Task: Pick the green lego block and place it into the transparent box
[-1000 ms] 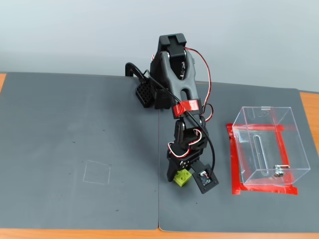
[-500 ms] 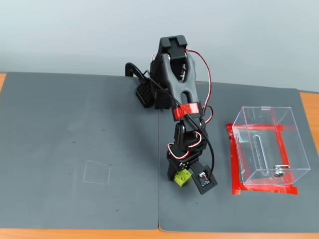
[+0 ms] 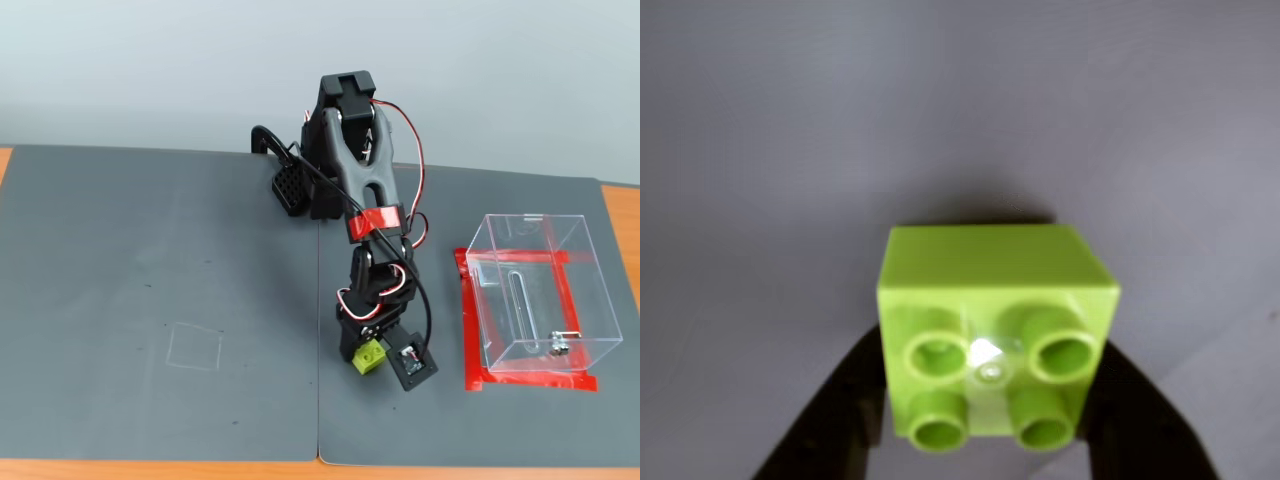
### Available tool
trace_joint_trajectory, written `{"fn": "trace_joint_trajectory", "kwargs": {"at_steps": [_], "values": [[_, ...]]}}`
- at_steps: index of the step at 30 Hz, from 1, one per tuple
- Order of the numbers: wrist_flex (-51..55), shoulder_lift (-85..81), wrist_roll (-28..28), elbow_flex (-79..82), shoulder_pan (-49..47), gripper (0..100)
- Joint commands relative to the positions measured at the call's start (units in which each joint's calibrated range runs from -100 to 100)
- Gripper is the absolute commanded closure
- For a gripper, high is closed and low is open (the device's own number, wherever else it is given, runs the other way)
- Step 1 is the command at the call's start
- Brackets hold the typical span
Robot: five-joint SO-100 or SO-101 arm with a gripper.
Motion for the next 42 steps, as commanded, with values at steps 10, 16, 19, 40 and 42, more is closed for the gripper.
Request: {"fn": "trace_joint_trajectory", "kwargs": {"at_steps": [10,16,19,40,42], "values": [[0.13,-15.06,0.11,-2.05,-9.82,86],[-0.39,-20.99,0.11,-2.05,-14.30,86],[-0.48,-23.03,0.11,-2.05,-15.72,86],[-0.39,-12.94,0.11,-20.95,-30.56,86],[-0.39,-11.16,0.11,-22.49,-31.90,86]]}}
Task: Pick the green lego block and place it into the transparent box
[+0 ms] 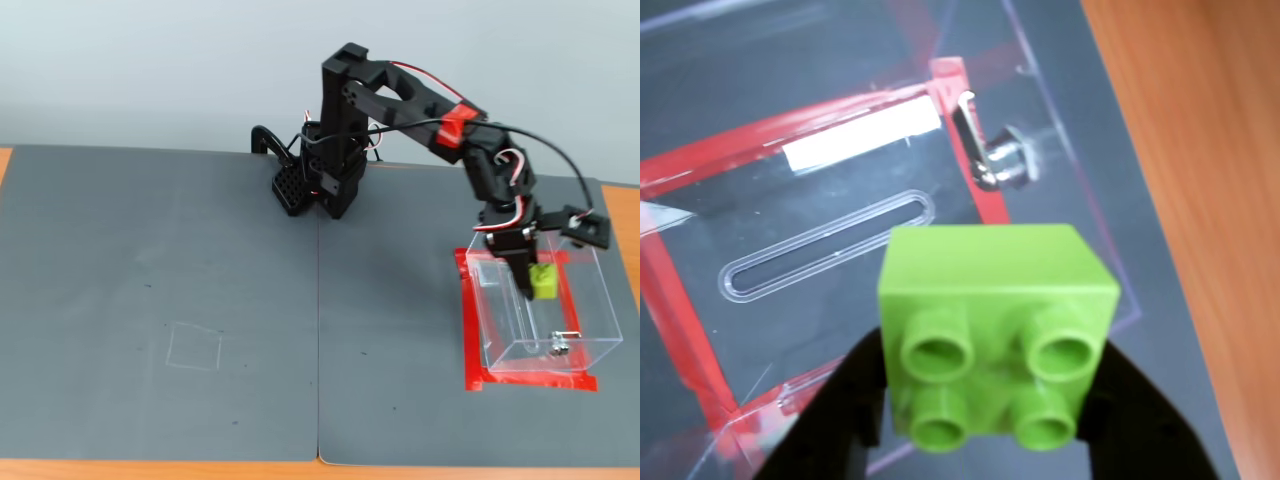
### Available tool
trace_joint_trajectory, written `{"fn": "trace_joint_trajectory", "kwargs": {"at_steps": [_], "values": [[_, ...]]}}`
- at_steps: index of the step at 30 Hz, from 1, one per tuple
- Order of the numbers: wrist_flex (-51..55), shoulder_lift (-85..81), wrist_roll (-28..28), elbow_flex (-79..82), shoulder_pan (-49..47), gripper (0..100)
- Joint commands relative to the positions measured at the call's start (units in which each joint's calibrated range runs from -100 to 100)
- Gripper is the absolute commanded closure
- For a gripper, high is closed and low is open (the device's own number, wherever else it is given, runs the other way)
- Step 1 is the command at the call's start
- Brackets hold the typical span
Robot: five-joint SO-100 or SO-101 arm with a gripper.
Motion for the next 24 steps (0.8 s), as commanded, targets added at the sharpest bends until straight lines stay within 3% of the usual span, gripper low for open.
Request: {"fn": "trace_joint_trajectory", "kwargs": {"at_steps": [1,14,20,24], "values": [[-0.48,1.41,-0.18,-4.98,-1.99,86],[-0.56,6.25,-0.23,-8.60,-4.53,85],[-0.48,5.91,-0.13,-8.42,-4.53,71],[-0.48,5.48,-0.23,-8.42,-4.46,68]]}}
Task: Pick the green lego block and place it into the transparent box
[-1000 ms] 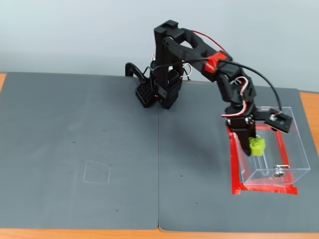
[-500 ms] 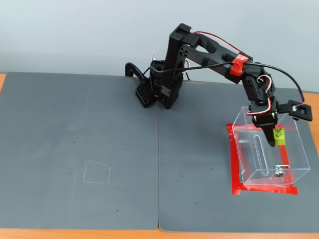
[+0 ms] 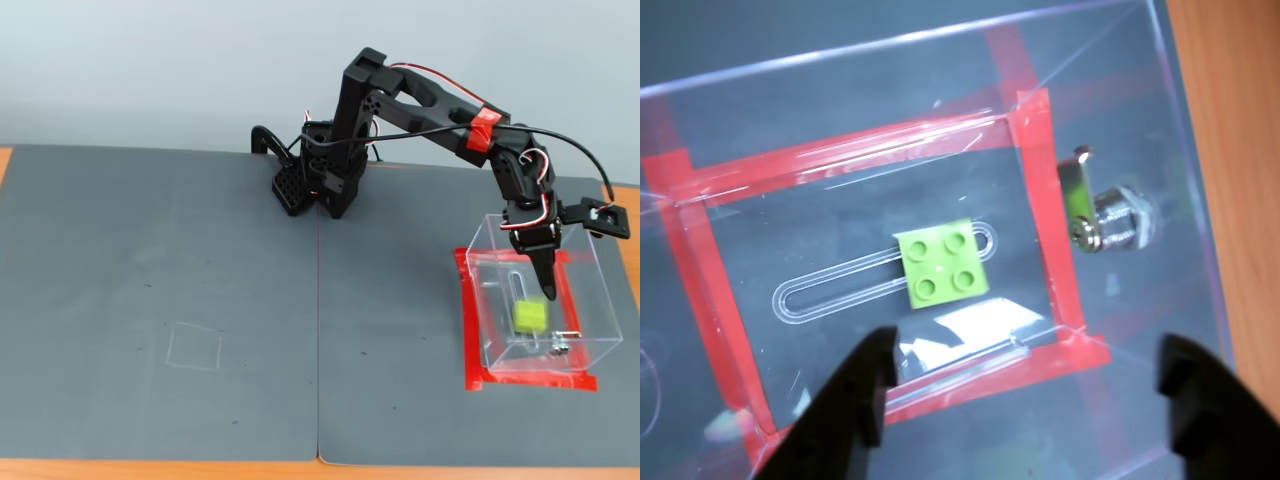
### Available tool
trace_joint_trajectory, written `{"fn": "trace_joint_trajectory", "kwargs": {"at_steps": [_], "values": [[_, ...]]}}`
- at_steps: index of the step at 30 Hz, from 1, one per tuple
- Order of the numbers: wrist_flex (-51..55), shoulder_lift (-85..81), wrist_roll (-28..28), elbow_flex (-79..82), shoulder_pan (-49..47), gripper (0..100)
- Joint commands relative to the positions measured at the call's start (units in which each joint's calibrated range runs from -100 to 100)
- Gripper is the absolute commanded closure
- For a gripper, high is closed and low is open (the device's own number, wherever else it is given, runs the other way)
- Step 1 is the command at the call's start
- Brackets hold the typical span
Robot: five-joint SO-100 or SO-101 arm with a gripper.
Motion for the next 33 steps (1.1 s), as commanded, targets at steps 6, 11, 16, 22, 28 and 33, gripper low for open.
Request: {"fn": "trace_joint_trajectory", "kwargs": {"at_steps": [6,11,16,22,28,33], "values": [[-0.04,-3.09,-0.18,-2.94,0.04,74],[-0.48,-8.44,-0.18,-0.86,1.23,85],[-0.30,-14.62,-0.18,3.21,4.81,95],[-0.56,-22.93,-0.18,11.80,11.01,98],[-0.56,-33.36,-0.18,21.03,20.70,98],[-1.00,-40.65,-0.55,28.45,29.06,98]]}}
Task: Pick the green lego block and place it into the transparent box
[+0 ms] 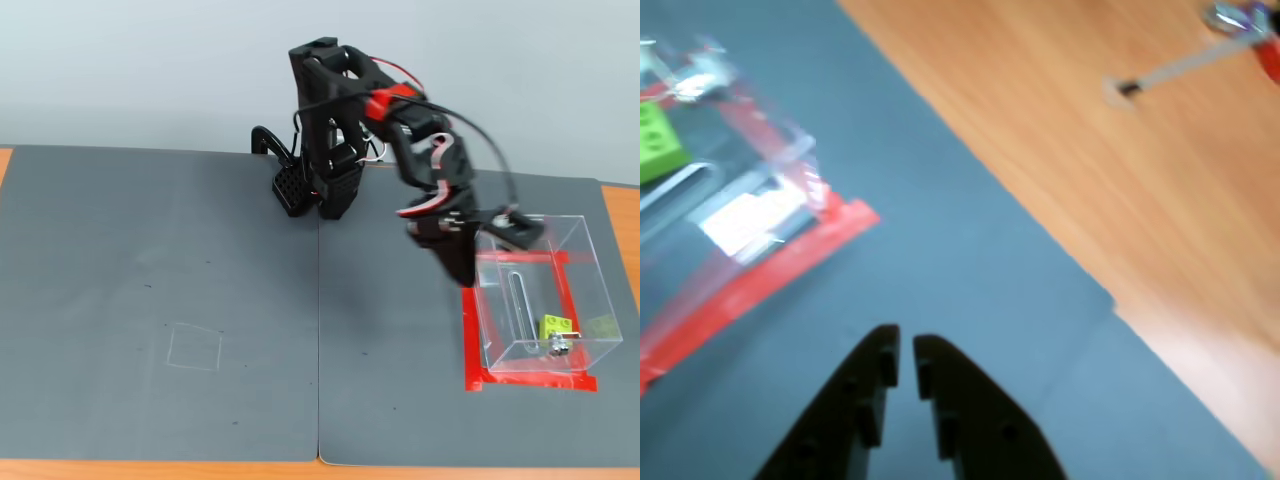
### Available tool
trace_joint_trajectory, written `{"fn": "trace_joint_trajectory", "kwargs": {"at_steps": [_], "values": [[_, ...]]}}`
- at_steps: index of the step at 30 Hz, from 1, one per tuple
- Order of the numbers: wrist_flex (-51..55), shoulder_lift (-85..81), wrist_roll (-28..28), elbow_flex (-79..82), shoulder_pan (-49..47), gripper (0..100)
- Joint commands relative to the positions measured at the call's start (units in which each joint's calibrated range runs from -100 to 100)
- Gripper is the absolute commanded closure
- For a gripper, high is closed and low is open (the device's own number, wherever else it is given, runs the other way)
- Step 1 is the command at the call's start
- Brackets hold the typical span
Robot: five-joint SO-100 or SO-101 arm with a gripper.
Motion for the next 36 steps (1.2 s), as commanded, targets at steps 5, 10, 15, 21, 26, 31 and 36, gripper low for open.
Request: {"fn": "trace_joint_trajectory", "kwargs": {"at_steps": [5,10,15,21,26,31,36], "values": [[-7.07,-11.07,-0.60,12.62,8.10,98],[-12.98,-18.96,-0.66,23.48,10.56,98],[-17.84,-28.71,-0.66,34.78,14.29,98],[-24.26,-41.17,-0.71,47.81,18.70,98],[-24.87,-48.21,-2.48,55.95,21.83,98],[-24.87,-56.26,-6.39,64.45,23.84,98],[-21.66,-61.01,-6.54,68.34,23.92,98]]}}
